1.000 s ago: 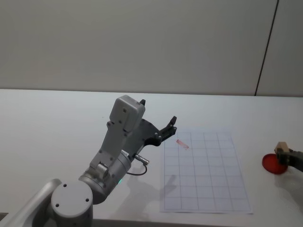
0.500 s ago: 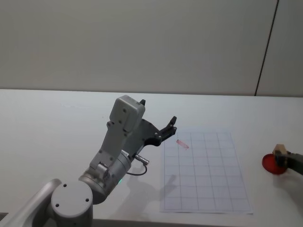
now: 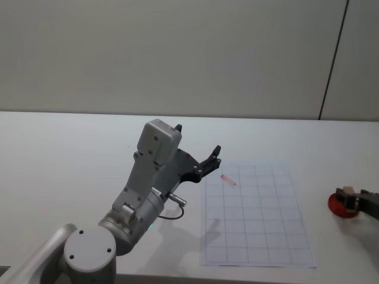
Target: Use the one hand to pick up the stamp and affix it onto the A4 paper.
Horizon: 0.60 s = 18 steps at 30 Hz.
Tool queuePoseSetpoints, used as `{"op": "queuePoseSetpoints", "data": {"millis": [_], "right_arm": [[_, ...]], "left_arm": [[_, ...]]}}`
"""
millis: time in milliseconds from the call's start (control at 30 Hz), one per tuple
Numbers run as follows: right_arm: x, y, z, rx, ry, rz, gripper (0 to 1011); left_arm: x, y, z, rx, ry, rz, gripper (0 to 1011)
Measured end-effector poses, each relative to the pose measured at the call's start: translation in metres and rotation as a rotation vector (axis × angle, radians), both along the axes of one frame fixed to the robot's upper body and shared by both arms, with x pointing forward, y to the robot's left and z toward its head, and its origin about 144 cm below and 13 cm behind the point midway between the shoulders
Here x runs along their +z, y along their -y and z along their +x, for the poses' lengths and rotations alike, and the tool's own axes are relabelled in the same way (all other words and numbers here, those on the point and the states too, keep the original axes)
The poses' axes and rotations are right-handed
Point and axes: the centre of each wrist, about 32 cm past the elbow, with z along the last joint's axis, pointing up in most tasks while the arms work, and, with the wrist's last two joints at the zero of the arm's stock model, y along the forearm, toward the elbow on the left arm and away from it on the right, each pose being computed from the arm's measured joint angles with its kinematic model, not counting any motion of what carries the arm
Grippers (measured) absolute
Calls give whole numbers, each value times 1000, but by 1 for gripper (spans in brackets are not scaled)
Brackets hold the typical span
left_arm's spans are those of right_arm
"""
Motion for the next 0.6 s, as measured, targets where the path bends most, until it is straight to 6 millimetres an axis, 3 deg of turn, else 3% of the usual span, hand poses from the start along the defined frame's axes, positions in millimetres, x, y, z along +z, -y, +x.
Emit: {"op": "queuePoseSetpoints", "data": {"millis": [500,600], "right_arm": [[2,-2,-1,19,25,-1,998],[4,-3,-1,32,44,-1,1001]], "left_arm": [[0,0,0,0,0,0,1002],[0,0,0,0,0,0,1002]]}}
